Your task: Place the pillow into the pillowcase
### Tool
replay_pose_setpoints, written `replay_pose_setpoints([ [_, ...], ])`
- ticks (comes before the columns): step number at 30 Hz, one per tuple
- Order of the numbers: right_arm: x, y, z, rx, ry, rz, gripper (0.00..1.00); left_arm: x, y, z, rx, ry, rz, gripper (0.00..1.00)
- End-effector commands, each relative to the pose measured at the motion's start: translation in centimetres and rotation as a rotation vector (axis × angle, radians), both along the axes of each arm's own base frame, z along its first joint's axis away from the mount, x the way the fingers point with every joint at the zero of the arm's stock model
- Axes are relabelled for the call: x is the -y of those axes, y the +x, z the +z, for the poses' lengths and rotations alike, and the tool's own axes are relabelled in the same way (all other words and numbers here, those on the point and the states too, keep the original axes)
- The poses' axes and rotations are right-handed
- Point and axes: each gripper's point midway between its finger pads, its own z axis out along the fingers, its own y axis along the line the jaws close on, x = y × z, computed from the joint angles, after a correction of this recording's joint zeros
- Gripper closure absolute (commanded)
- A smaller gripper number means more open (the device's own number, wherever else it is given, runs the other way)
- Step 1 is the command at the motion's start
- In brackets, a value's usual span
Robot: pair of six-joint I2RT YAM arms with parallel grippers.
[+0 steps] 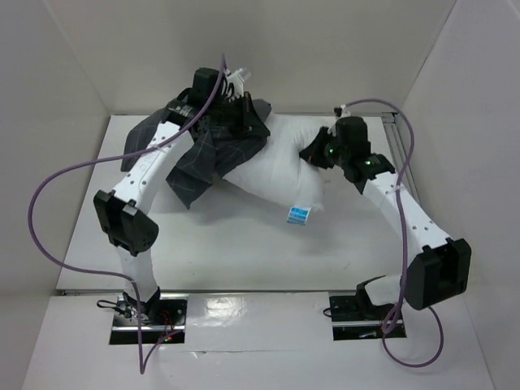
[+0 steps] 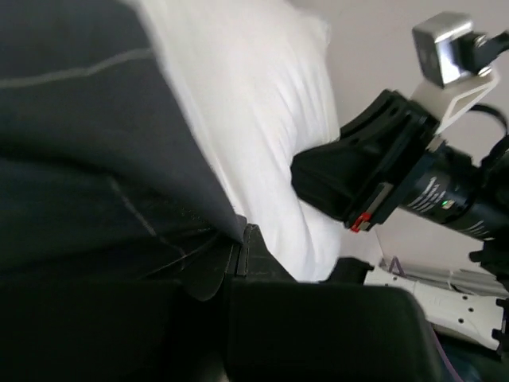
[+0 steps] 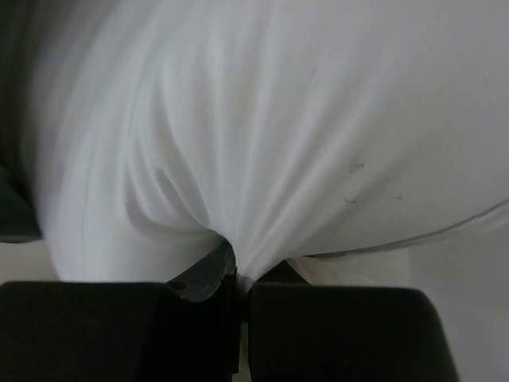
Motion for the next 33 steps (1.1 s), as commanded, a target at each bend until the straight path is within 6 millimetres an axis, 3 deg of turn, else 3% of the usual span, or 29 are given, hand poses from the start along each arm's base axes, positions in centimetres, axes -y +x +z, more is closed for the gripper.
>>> replay_pose_setpoints([
  [1,-2.5,-2.3,-7.6,-0.152,0.056,0.048,1.0,4.1,-1.3,-3.1,-0.144,-0.132,-0.216,1.0],
  [3,-1.2,-2.5,-8.3,-0.161,0.048,0.012,1.0,4.0,-1.7,-4.4,-0.169,-0.109,-0.231,1.0],
  [5,0.9,-2.0,-7.4,-0.128,0.025,-0.053,1.0,3.6,-2.2,-4.3,-0.139,-0.053,-0.23,0.95],
  [6,1.5,-1.5,-5.8,-0.086,0.012,-0.053,1.0,2.9,-2.2,-3.9,-0.109,-0.004,-0.217,0.67],
  [8,3.1,-0.6,-4.4,-0.052,-0.026,-0.08,1.0,2.2,-2.5,-3.1,-0.077,0.036,-0.213,0.3],
  [9,3.3,-0.8,-3.9,-0.055,-0.052,-0.066,0.95,1.4,-2.4,-2.5,-0.061,0.052,-0.206,0.19],
  [10,3.7,-0.4,-3.5,-0.049,-0.079,-0.059,0.8,0.4,-1.9,-1.9,-0.039,0.08,-0.173,0.03],
  [11,3.9,0.7,-1.3,0.006,-0.133,-0.032,0.57,-0.4,-1.7,0.0,0.011,0.086,-0.155,0.0],
  [12,4.2,0.2,-1.7,-0.039,-0.192,-0.025,0.26,-1.6,-1.7,-0.1,0.007,0.121,-0.141,0.0],
  [13,4.3,0.4,-1.1,-0.041,-0.245,-0.028,0.16,-2.9,-1.7,1.3,0.043,0.12,-0.105,0.0],
  [14,4.1,0.8,-1.4,-0.059,-0.307,-0.029,0.1,-5.6,-0.3,0.9,0.04,0.155,-0.012,0.0],
  [15,3.6,1.5,1.3,0.008,-0.379,-0.042,0.05,-7.3,0.2,1.2,0.033,0.163,0.053,0.04],
  [16,3.3,0.9,1.3,-0.016,-0.419,-0.029,0.02,-9.1,0.8,1.2,0.026,0.177,0.119,0.07],
  [17,2.5,1.3,1.1,-0.025,-0.445,-0.014,0.0,-12.8,1.6,1.0,0.01,0.205,0.235,0.11],
  [18,1.1,1.6,3.1,0.019,-0.442,-0.003,0.0,-14.4,1.9,0.8,-0.002,0.207,0.287,0.16],
  [21,-1.7,2.2,3.7,0.035,-0.463,0.032,0.0,-20.4,2.3,-1.0,-0.084,0.248,0.496,0.19],
  [23,-4.0,2.3,3.3,0.043,-0.475,0.066,0.0,-22.9,2.2,-1.9,-0.123,0.248,0.567,0.18],
  [26,-8.7,2.2,1.8,0.029,-0.423,0.202,0.0,-24.4,0.6,-4.5,-0.195,0.285,0.614,0.14],
  [27,-9.8,2.5,0.0,-0.002,-0.432,0.233,0.0,-25.1,-0.1,-6.5,-0.244,0.313,0.632,0.13],
  [28,-11.3,1.8,-0.9,-0.02,-0.421,0.284,0.0,-25.5,-0.9,-6.6,-0.252,0.32,0.655,0.11],
  [29,-11.8,1.8,-2.0,-0.037,-0.431,0.298,0.0,-25.7,-1.6,-7.5,-0.276,0.333,0.674,0.1],
  [30,-12.4,1.8,-3.6,-0.066,-0.448,0.313,0.0,-26.3,-2.8,-9.9,-0.333,0.375,0.687,0.09],
  [32,-12.5,1.8,-5.9,-0.105,-0.486,0.312,0.0,-26.5,-4.2,-10.7,-0.353,0.379,0.714,0.07],
  [33,-12.6,1.7,-7.6,-0.135,-0.515,0.298,0.0,-26.4,-5.5,-12.8,-0.401,0.415,0.704,0.07],
])
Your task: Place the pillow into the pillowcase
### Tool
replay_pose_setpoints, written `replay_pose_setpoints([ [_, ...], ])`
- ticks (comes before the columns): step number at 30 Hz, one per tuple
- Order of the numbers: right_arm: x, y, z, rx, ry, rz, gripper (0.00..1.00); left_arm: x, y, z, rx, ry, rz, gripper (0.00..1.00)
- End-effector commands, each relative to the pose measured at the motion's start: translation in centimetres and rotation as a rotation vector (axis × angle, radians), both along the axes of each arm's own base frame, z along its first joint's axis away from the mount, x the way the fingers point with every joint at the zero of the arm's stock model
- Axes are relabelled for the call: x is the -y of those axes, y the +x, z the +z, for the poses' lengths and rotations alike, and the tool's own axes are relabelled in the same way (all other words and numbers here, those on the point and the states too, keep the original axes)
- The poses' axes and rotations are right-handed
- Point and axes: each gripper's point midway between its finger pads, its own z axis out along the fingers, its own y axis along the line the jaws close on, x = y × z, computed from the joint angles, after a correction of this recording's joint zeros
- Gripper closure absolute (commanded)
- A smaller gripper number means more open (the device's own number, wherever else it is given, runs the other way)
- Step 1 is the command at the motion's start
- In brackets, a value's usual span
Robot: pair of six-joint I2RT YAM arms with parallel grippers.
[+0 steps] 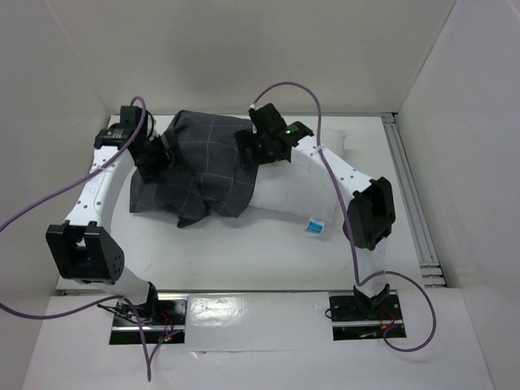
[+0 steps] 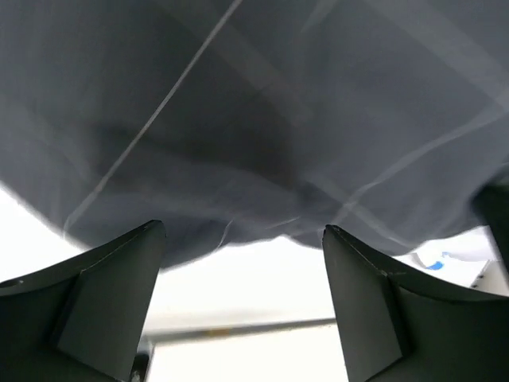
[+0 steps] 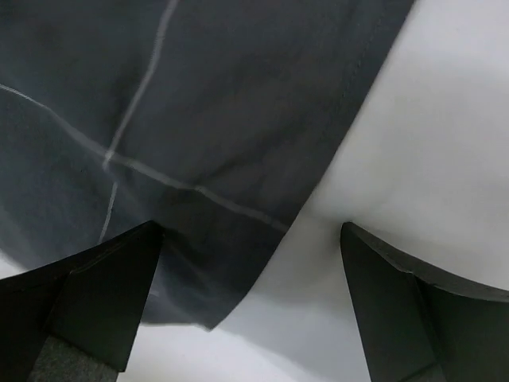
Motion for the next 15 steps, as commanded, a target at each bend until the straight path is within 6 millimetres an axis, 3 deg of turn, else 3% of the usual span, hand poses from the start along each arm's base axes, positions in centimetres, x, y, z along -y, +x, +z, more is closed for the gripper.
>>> replay_pose_setpoints([
  [1,-0.2,-0.7,-2.9,-0.046,-0.071,-0.002,0.0,-0.8,-3.0,-1.1,-0.031,0.052,0.086,0.06],
  [2,0.3,-0.4,-4.1,-0.069,-0.088,-0.014,0.0,-1.2,-3.4,-2.0,-0.046,0.068,0.108,0.06],
  [3,0.2,0.1,-4.6,-0.062,-0.088,-0.029,0.06,-1.5,-3.7,-2.4,-0.028,0.149,0.132,0.06],
  [4,0.9,0.4,-5.9,-0.079,-0.099,-0.042,0.17,-1.8,-4.6,-4.5,-0.066,0.202,0.163,0.05],
  [5,1.2,1.3,-6.1,-0.068,-0.089,-0.059,0.36,-2.3,-4.8,-5.3,-0.072,0.245,0.186,0.05],
  [6,1.3,1.7,-6.0,-0.066,-0.076,-0.061,0.84,-3.1,-4.6,-5.9,-0.067,0.28,0.222,0.05],
  [7,1.4,2.0,-5.5,-0.063,-0.059,-0.062,0.97,-3.1,-4.9,-7.5,-0.11,0.284,0.227,0.05],
  [9,1.9,2.3,-5.3,-0.074,-0.047,-0.067,1.0,-3.7,-4.5,-9.1,-0.163,0.27,0.244,0.09],
  [11,3.1,2.9,-3.3,-0.031,-0.024,-0.085,1.0,-3.8,-4.2,-9.9,-0.186,0.255,0.247,0.19],
  [14,4.6,3.3,-1.3,0.01,-0.004,-0.107,1.0,-4.3,-3.2,-10.2,-0.194,0.225,0.266,0.59],
  [15,4.4,3.1,-1.2,0.011,0.009,-0.098,1.0,-4.5,-3.0,-9.9,-0.187,0.213,0.273,0.93],
])
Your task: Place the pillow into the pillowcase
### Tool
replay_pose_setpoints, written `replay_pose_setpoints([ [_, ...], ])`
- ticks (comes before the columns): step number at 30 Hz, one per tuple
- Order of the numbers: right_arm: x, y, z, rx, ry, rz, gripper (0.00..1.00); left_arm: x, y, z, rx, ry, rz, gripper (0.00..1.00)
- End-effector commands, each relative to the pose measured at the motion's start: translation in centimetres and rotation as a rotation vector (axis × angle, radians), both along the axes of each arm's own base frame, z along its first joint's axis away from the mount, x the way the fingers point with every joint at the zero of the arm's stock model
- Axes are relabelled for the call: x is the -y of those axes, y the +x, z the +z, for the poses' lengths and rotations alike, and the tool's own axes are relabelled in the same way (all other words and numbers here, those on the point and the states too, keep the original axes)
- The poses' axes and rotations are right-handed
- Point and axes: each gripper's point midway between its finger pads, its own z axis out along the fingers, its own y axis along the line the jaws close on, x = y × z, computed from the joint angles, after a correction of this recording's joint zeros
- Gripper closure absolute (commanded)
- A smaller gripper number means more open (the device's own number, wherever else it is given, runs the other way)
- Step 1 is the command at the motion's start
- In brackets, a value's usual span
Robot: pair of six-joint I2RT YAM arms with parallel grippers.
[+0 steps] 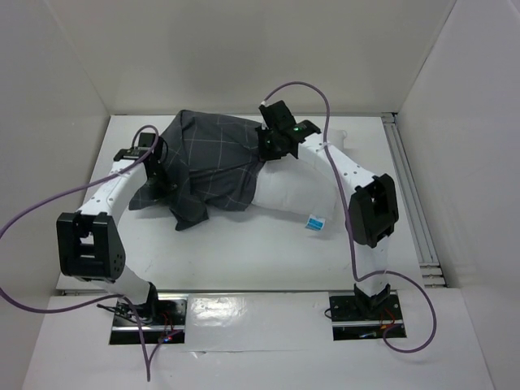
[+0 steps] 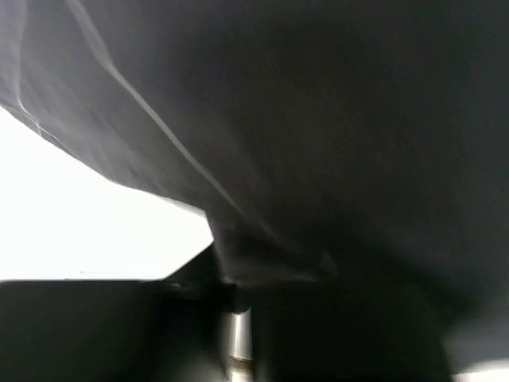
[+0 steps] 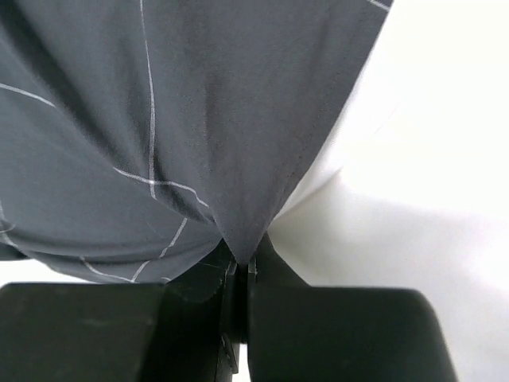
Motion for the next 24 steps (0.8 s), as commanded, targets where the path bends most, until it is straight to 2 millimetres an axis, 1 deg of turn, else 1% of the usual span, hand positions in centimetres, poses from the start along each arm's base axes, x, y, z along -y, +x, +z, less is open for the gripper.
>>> replay_pose_setpoints([
  [1,3.4,1.1,2.0,0.059,-0.017,-0.063,1.0,-1.6,2.3,1.9,0.08,0.001,0.043,1.0],
  [2,3.5,0.8,2.1,0.059,-0.017,-0.063,1.0,-2.0,2.5,2.4,0.09,0.002,0.055,1.0],
  [3,3.6,0.7,1.8,0.051,-0.022,-0.063,1.0,-2.7,2.8,3.1,0.103,0.016,0.072,1.0],
  [4,4.0,0.8,2.2,0.059,-0.018,-0.072,1.0,-3.9,3.7,5.4,0.163,0.035,0.118,1.0],
  [5,4.1,0.4,2.5,0.056,-0.019,-0.057,1.0,-4.5,4.1,6.9,0.201,0.043,0.149,1.0],
  [6,4.2,0.2,2.2,0.043,-0.027,-0.057,1.0,-5.2,4.4,9.1,0.265,0.057,0.168,1.0],
  [7,4.3,0.1,3.0,0.056,-0.019,-0.057,1.0,-6.6,4.8,10.9,0.314,0.084,0.215,1.0],
  [8,4.4,-0.1,4.0,0.077,-0.014,-0.051,1.0,-7.1,6.1,14.4,0.407,0.101,0.23,1.0],
  [9,4.7,-0.6,3.9,0.068,-0.019,-0.051,1.0,-8.3,7.0,16.1,0.457,0.141,0.265,1.0],
  [10,4.9,-0.8,4.2,0.073,-0.025,-0.043,1.0,-8.7,8.1,17.7,0.505,0.15,0.275,1.0],
  [11,5.1,-1.2,4.8,0.082,-0.02,-0.043,1.0,-9.5,9.4,21.1,0.588,0.159,0.297,1.0],
  [12,5.3,-1.5,4.6,0.08,-0.029,-0.036,1.0,-9.9,10.5,21.8,0.604,0.179,0.299,1.0],
  [13,5.5,-1.9,4.4,0.07,-0.035,-0.035,1.0,-10.9,11.5,22.3,0.613,0.202,0.324,1.0],
  [14,5.6,-2.1,4.4,0.068,-0.036,-0.035,1.0,-11.9,12.0,22.0,0.584,0.206,0.326,1.0],
  [15,5.5,-2.2,4.2,0.065,-0.03,-0.029,1.0,-12.5,14.4,22.0,0.575,0.206,0.314,1.0],
  [16,5.6,-2.3,3.8,0.057,-0.035,-0.028,1.0,-12.5,15.3,21.5,0.556,0.209,0.29,0.92],
  [17,6.0,-2.0,3.8,0.057,-0.035,-0.039,1.0,-12.2,16.1,21.0,0.534,0.2,0.256,0.57],
  [18,5.9,-2.1,3.8,0.054,-0.029,-0.033,1.0,-12.0,16.9,20.2,0.495,0.189,0.228,0.41],
  [19,5.9,-2.1,3.8,0.054,-0.029,-0.033,1.0,-11.7,16.9,20.0,0.478,0.18,0.197,0.33],
  [20,5.9,-2.1,3.8,0.054,-0.029,-0.033,1.0,-10.7,16.9,20.1,0.476,0.163,0.164,0.21],
  [21,5.8,-2.0,4.4,0.068,-0.014,-0.04,0.96,-8.3,16.7,18.7,0.436,0.135,0.099,0.15],
  [22,5.5,-2.1,5.2,0.081,0.003,-0.032,0.52,-6.9,16.1,20.3,0.485,0.138,0.049,0.13],
  [23,5.5,-2.1,5.2,0.082,0.003,-0.032,0.33,-5.2,15.7,20.4,0.497,0.132,-0.003,0.09],
  [24,5.4,-1.9,6.6,0.106,0.026,-0.04,0.23,-2.0,14.8,18.5,0.454,0.121,-0.086,0.05],
])
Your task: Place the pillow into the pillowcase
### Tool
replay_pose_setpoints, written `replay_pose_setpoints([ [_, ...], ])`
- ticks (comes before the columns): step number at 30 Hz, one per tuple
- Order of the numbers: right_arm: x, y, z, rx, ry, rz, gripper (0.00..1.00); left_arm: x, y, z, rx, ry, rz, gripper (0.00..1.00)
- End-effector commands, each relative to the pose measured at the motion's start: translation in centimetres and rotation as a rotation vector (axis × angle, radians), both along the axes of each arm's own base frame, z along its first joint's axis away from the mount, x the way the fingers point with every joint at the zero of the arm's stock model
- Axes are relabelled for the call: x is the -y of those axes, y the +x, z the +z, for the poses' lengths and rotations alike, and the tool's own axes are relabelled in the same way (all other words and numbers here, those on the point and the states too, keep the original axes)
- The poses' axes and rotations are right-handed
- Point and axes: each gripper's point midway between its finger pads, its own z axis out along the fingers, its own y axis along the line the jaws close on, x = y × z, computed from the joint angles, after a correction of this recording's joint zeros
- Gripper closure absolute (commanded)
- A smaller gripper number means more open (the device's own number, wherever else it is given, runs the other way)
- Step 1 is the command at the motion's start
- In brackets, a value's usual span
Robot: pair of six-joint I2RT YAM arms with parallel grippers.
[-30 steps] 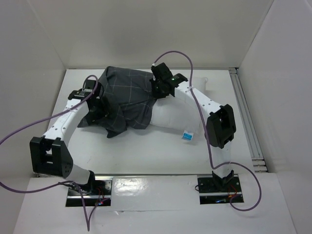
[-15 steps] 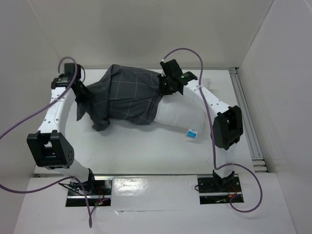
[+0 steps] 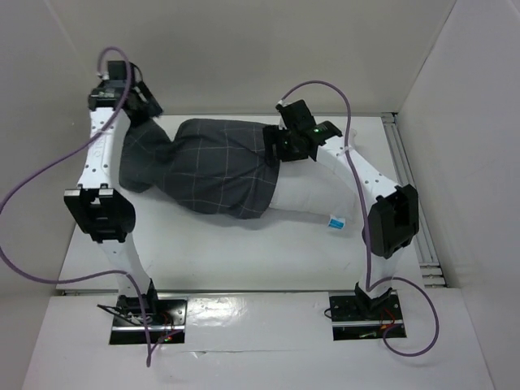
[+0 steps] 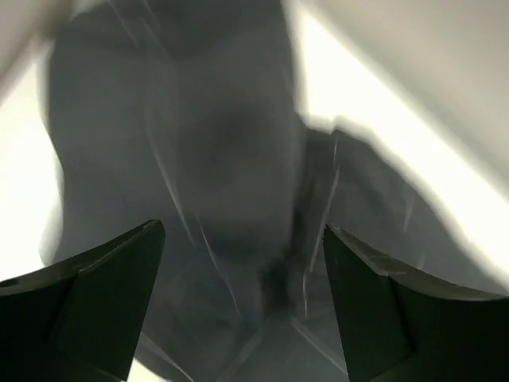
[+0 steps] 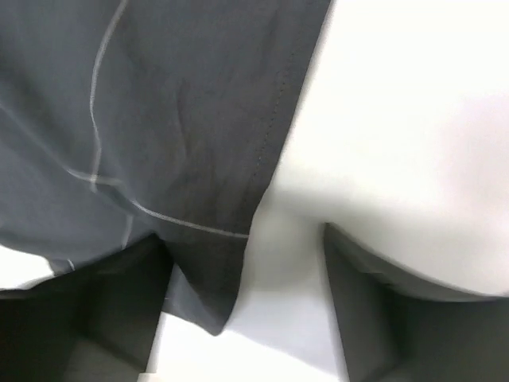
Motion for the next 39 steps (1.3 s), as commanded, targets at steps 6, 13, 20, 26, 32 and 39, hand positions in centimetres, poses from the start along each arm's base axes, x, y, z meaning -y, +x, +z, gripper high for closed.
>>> replay_pose_setpoints([
  [6,8.3,0.5,8.3,0.167,0.051,-0.231,0.0,15.1,-8.9,2.4,-0.007,0.08,-0.393,0.11],
  [13,20.8,-3.5,2.2,-0.021,0.095,-0.506,0.0,22.4,-16.5,-0.9,-0.188,0.175,-0.642,0.24],
  [20,22.2,-7.0,-4.0,-0.155,0.233,-0.541,0.0,33.5,-24.5,-8.5,-0.328,0.058,-0.938,0.16],
  [26,21.7,-7.1,-4.7,-0.162,0.253,-0.522,0.0,34.5,-23.9,-14.0,-0.309,0.298,-0.805,0.1],
  [32,22.0,-7.5,-5.2,-0.178,0.245,-0.526,0.0,34.1,-22.3,-18.8,-0.351,0.439,-0.781,0.09],
  [39,22.0,-7.8,-5.6,-0.186,0.238,-0.52,0.0,34.7,-21.2,-21.6,-0.362,0.492,-0.776,0.13],
])
